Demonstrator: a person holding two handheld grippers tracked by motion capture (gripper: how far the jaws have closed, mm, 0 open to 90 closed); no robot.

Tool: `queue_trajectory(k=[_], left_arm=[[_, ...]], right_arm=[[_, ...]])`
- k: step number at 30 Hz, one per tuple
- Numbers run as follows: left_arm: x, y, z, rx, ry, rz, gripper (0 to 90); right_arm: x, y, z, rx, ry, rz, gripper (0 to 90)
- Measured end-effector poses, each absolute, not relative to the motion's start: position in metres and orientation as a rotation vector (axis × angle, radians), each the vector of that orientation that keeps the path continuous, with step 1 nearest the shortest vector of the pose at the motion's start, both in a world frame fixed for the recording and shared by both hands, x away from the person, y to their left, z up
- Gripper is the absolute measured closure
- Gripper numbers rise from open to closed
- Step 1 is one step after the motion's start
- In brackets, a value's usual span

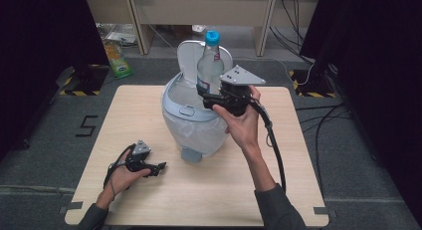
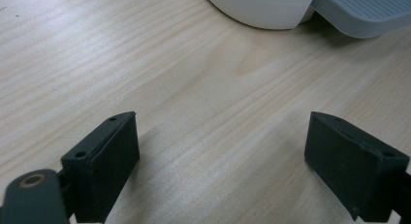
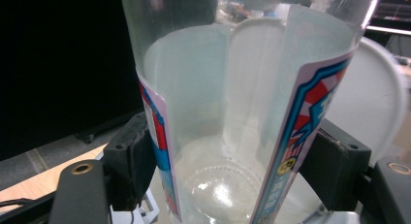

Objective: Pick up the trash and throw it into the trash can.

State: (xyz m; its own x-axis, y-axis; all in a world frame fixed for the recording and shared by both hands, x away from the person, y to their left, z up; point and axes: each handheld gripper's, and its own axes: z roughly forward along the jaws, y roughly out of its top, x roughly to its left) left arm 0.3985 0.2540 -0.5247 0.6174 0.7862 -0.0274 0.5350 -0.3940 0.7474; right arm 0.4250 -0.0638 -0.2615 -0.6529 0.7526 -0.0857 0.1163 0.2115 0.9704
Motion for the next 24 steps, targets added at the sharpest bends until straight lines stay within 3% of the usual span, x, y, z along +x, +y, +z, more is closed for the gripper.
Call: queue_trajectory(k=[16,20,24], left_arm=[[0.398,0.254,-0.525,2.095,1.034,0.431,11.5],[0.398,0.254,-0.525,2.095,1.034,0.43,11.5],[0.399,0.253,-0.525,2.092,1.034,0.435,13.0]], right_arm=[[0.444,-0.052,-0.277,0.83,2.036,1.468,27.7],[0.44,-0.057,-0.273,0.805,1.942,1.624,14.5],[0.432,-0.079,-0.26,0.784,1.869,1.669,20.2]])
